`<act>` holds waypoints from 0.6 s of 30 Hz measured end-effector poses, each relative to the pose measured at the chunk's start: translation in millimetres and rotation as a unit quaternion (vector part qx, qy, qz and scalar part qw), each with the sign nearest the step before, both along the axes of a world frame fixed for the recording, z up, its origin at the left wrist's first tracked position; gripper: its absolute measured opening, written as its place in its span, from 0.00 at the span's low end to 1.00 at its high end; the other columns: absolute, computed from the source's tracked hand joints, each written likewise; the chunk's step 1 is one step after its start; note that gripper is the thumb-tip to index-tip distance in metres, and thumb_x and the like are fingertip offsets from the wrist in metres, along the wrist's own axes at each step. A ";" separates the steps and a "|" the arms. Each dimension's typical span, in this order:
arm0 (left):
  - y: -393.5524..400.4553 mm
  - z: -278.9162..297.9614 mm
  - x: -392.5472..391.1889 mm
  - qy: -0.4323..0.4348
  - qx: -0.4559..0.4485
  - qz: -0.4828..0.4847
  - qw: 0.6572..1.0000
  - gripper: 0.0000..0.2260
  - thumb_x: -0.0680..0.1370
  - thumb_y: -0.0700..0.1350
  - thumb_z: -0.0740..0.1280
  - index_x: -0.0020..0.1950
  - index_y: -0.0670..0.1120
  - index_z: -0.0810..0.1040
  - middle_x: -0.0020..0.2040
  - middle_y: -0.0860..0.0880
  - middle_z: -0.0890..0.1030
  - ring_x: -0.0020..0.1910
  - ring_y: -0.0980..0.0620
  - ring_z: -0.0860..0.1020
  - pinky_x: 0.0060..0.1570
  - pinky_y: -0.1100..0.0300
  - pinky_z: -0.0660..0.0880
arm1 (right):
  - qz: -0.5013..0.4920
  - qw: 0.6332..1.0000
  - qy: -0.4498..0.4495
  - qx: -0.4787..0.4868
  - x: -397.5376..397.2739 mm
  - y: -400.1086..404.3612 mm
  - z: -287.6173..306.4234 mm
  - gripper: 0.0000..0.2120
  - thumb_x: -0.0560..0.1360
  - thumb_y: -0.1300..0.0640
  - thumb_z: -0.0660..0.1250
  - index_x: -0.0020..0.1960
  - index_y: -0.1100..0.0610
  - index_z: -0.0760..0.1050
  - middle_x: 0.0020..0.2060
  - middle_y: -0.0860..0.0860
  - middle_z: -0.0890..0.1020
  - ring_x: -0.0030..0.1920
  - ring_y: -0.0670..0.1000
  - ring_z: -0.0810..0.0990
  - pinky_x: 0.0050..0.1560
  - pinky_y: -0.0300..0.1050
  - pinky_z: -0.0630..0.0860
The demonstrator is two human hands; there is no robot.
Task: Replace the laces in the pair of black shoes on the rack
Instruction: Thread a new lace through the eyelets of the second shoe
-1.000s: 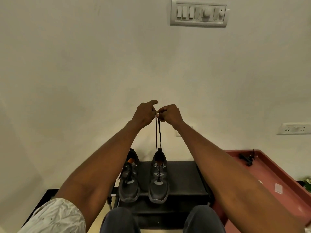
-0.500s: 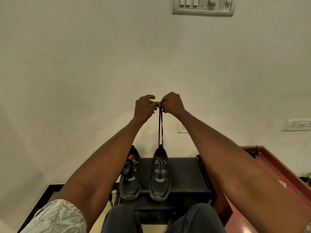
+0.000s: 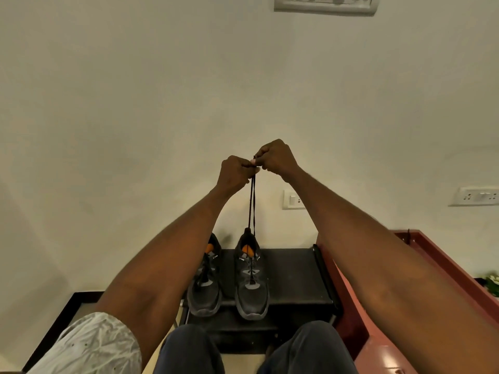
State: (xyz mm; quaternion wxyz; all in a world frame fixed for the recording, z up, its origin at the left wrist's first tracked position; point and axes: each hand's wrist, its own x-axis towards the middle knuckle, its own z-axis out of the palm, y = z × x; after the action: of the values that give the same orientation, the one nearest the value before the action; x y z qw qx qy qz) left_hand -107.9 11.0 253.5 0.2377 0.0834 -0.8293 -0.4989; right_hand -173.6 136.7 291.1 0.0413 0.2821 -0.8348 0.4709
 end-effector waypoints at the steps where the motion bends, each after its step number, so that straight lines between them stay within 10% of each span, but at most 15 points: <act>1: -0.6 -3.8 -1.5 -0.007 -0.009 0.008 1.000 0.08 0.74 0.43 0.73 0.45 0.37 0.85 0.37 0.38 0.81 0.34 0.47 0.75 0.43 0.47 0.79 | 0.010 1.000 -0.024 -0.015 -1.0 1.7 -7.0 0.04 0.70 0.64 0.76 0.42 0.65 0.84 0.33 0.53 0.81 0.29 0.47 0.75 0.33 0.36 0.71; 7: 0.1 -20.1 -9.0 0.037 0.032 0.072 0.996 0.13 0.75 0.45 0.73 0.39 0.35 0.82 0.35 0.37 0.82 0.31 0.42 0.80 0.38 0.47 0.82 | 0.027 0.966 -0.210 -0.152 -8.8 11.0 -62.3 0.12 0.73 0.70 0.68 0.56 0.66 0.79 0.39 0.58 0.83 0.35 0.51 0.78 0.37 0.41 0.76; 14: 3.0 -33.6 -14.8 0.084 0.095 0.060 0.990 0.09 0.77 0.43 0.73 0.41 0.37 0.83 0.30 0.46 0.80 0.25 0.56 0.78 0.30 0.64 0.75 | 0.034 0.960 -0.255 0.110 -7.9 -3.4 -159.8 0.25 0.73 0.59 0.76 0.68 0.58 0.74 0.41 0.56 0.81 0.32 0.50 0.74 0.32 0.41 0.70; 18: -2.7 -48.6 -20.5 0.102 0.143 0.062 0.983 0.09 0.78 0.43 0.72 0.41 0.38 0.82 0.30 0.45 0.80 0.25 0.52 0.78 0.31 0.61 0.77 | 0.019 0.965 -0.228 0.129 -14.2 -21.1 -193.2 0.15 0.77 0.55 0.71 0.59 0.64 0.79 0.41 0.58 0.80 0.29 0.50 0.75 0.30 0.41 0.71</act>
State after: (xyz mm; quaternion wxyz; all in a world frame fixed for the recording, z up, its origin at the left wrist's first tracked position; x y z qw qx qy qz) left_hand -128.4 8.3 204.9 0.3373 0.1160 -0.7140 -0.6025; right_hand -187.8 115.6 97.9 -0.1959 0.1859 -0.8705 0.4115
